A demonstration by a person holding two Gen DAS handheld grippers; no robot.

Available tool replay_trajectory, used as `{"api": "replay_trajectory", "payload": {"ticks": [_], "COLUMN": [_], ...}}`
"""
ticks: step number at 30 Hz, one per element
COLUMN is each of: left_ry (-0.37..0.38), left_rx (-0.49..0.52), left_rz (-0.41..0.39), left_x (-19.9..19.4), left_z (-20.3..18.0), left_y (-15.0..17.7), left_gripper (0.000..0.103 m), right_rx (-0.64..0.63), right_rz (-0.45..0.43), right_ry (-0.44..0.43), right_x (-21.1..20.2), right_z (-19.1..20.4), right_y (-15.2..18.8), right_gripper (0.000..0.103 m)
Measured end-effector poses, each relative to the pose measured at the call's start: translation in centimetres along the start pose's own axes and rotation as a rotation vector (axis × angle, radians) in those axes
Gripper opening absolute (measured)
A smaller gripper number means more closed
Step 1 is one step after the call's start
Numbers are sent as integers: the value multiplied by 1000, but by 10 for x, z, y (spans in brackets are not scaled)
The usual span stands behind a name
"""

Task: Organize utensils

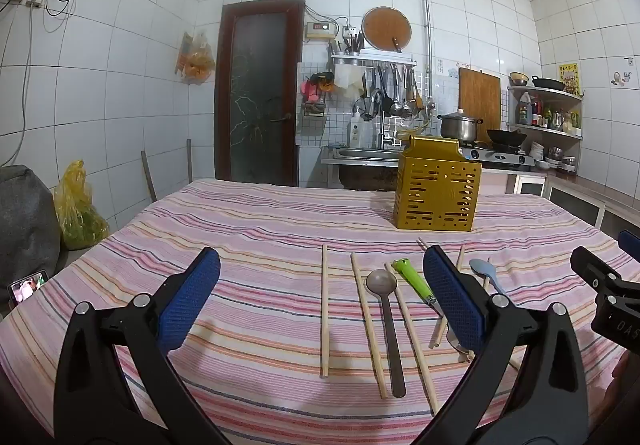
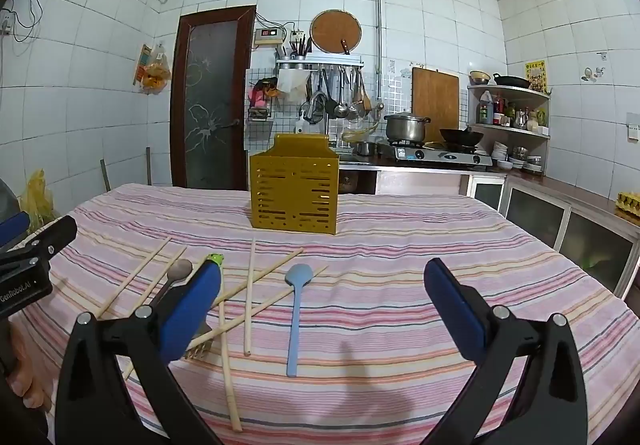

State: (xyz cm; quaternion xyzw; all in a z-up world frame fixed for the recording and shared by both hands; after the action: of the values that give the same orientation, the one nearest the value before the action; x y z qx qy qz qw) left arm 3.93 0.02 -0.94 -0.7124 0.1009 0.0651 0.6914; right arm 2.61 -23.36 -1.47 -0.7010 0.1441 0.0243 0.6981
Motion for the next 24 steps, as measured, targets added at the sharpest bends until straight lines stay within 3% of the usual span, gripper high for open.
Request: {"api": "replay_trajectory", "payload": {"ticks": [24], "left_ry": [2], "left_rx": [0], "left_rz": [1], "left_x": [0], "left_z": [0], "left_y": [0], "left_gripper": [98], "right_rx": [-5], "right_rz": [-2], "right_ry": [2], "right_x": [0], "right_z": [1], "right_y": [0], "right_gripper": [99]}}
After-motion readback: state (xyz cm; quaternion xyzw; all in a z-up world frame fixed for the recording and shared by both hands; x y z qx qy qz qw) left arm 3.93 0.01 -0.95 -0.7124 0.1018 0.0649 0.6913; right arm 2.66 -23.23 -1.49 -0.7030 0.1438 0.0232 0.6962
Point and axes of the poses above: each gripper's, at about its wrist camera, not at the fingertips, and x roughly the way its jaws point, z to its left, y to its underside, the point moved 4 cm from there along x, roughly the way its jaws point, and after that the axes turned 3 degrees about y, right-handed, at the moved point
